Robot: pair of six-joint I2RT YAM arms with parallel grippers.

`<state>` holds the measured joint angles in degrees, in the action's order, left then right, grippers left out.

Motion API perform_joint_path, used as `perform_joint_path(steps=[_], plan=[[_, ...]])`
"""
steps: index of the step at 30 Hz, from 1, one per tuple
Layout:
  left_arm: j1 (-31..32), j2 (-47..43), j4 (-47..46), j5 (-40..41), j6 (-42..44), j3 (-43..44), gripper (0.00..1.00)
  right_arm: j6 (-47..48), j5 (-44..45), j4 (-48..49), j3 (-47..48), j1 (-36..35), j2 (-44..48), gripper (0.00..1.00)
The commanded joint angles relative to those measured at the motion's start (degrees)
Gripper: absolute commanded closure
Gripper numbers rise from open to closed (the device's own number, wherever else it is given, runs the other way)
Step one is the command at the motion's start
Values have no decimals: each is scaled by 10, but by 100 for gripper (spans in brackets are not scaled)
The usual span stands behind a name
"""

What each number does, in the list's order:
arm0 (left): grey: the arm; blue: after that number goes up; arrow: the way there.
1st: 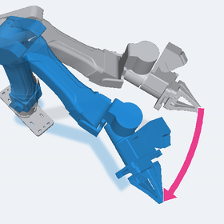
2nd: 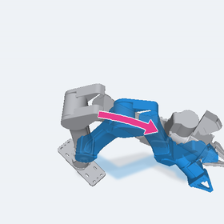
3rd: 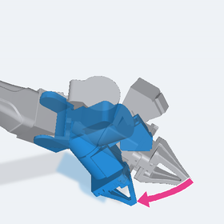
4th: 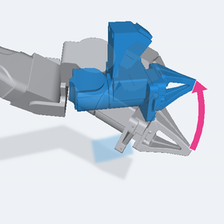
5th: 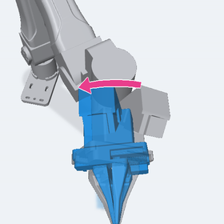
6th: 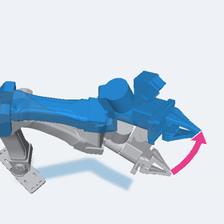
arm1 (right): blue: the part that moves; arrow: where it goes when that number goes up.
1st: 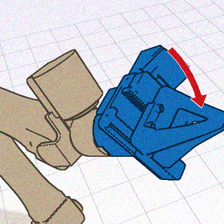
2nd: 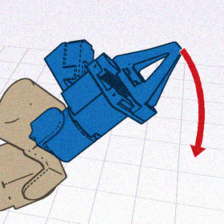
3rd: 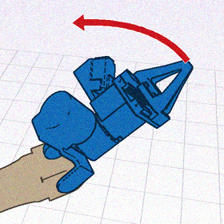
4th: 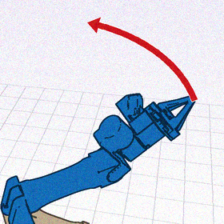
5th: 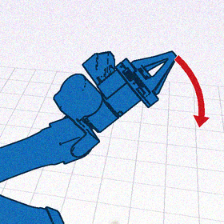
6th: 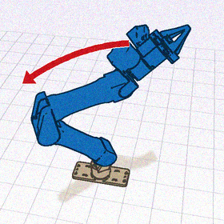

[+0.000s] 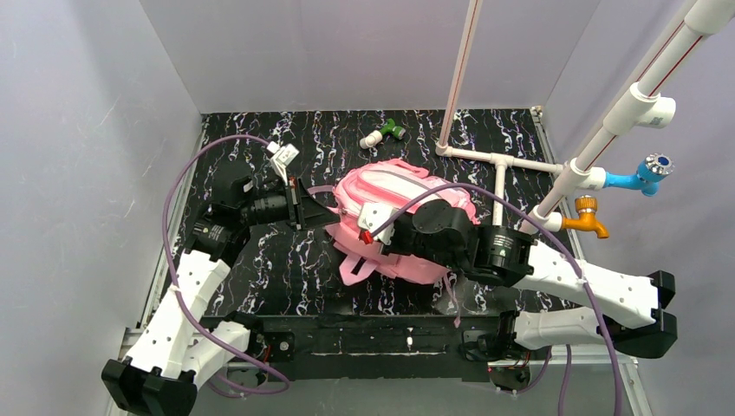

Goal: Pack the student bag
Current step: Zip the student bag at the center of the board.

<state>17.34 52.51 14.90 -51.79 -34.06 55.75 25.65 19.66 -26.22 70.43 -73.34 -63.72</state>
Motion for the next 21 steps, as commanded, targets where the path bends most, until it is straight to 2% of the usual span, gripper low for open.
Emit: perform_joint_path(steps=[1,6,11,18,21], plan=[[-45,-2,-9,15,11,25,100,9,17,-24,-17,25,60,99],[-97,-9,12,23,16,-12,100,-1,23,-30,-35,55,84,99],[-132,-7,66,80,64,-32,100,-4,32,-26,-43,74,99,99],[-144,66,-43,98,35,-88,100,-8,45,-26,-45,83,109,99],[-144,122,-51,104,43,-79,100,-7,43,-25,-45,85,107,99]])
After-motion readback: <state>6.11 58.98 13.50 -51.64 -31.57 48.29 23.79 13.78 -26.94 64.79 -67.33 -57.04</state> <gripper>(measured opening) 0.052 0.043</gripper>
